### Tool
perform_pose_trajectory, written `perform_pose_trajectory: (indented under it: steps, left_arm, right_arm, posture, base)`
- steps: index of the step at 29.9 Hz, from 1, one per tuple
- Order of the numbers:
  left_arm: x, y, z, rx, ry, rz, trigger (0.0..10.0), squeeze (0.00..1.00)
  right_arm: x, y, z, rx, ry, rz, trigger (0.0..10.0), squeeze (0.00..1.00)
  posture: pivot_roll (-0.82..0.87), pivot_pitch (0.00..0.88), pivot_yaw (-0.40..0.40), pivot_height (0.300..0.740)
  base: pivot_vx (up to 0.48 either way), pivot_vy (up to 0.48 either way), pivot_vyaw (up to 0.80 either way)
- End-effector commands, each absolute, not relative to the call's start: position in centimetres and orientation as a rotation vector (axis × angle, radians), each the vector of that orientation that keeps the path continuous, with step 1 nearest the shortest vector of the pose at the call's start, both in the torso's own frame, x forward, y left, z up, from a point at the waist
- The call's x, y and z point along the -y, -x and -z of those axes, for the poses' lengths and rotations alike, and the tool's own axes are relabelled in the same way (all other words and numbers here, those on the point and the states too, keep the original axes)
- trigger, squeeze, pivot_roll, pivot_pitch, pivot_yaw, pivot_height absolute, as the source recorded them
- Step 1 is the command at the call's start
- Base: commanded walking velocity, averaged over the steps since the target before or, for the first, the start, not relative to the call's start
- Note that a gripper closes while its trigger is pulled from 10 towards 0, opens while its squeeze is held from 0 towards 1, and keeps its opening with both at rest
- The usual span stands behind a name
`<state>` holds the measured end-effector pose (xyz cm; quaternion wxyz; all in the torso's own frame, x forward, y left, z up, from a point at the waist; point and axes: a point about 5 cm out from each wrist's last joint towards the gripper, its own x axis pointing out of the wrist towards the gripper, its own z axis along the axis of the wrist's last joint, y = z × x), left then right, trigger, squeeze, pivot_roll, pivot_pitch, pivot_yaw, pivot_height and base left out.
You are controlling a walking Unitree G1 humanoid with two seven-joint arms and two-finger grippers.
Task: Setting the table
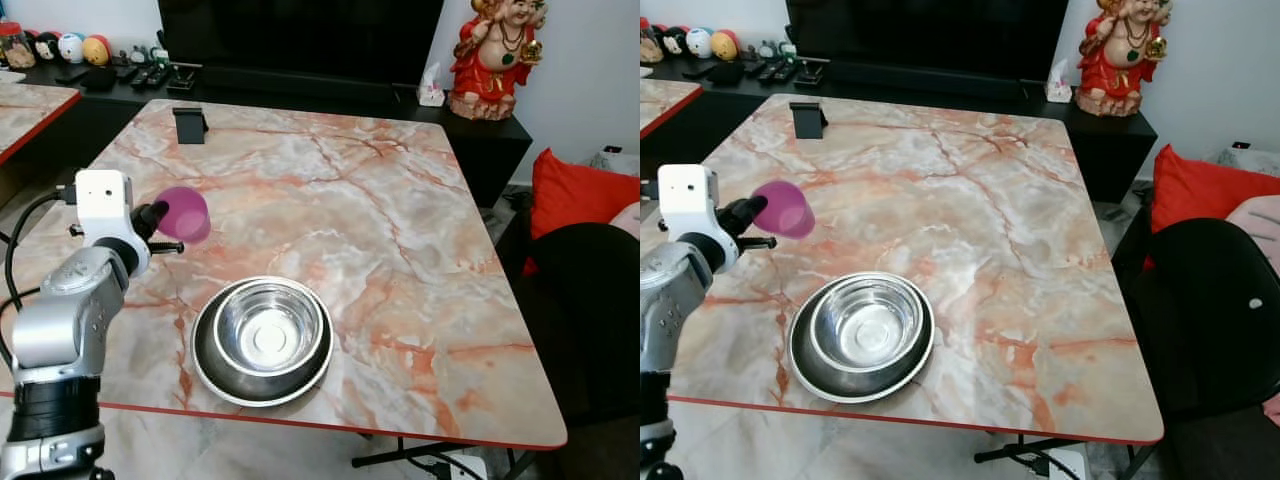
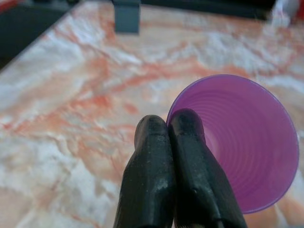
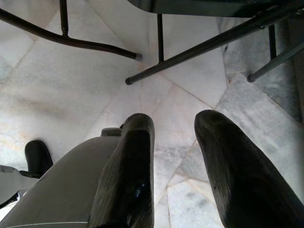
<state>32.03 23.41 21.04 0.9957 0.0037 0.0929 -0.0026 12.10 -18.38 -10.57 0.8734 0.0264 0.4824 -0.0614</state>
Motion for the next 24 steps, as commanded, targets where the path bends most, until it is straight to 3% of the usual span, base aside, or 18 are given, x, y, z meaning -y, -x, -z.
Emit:
perform_pose_trajectory:
  steps: [1, 9, 24]
  left_arm:
    - [-23.1, -32.3, -21.5, -0.224, -0.03, 0.04, 10.0, 0.0]
    - [-23.3, -32.5, -19.7, -0.359, -0.021, 0.041, 10.0, 0.0]
    - [-23.3, -32.6, -18.6, -0.408, 0.008, 0.009, 10.0, 0.0]
  right_arm:
    - [18.6, -12.1, 10.6, -1.014, -0.049, 0.128, 10.0, 0.0]
    - [18.4, -12.0, 10.6, -1.017, -0.053, 0.122, 10.0, 0.0]
    - [18.4, -12.0, 10.6, -1.02, -0.057, 0.121, 10.0, 0.0]
  posture:
    - [0.04, 0.0, -0.078, 0.74]
    - [0.03, 0.0, -0.065, 0.74]
    - [0.03, 0.0, -0.063, 0.74]
  base:
    - [0.0, 0.0, 0.0]
    - [0.0, 0.0, 0.0]
    - [0.0, 0.0, 0.0]
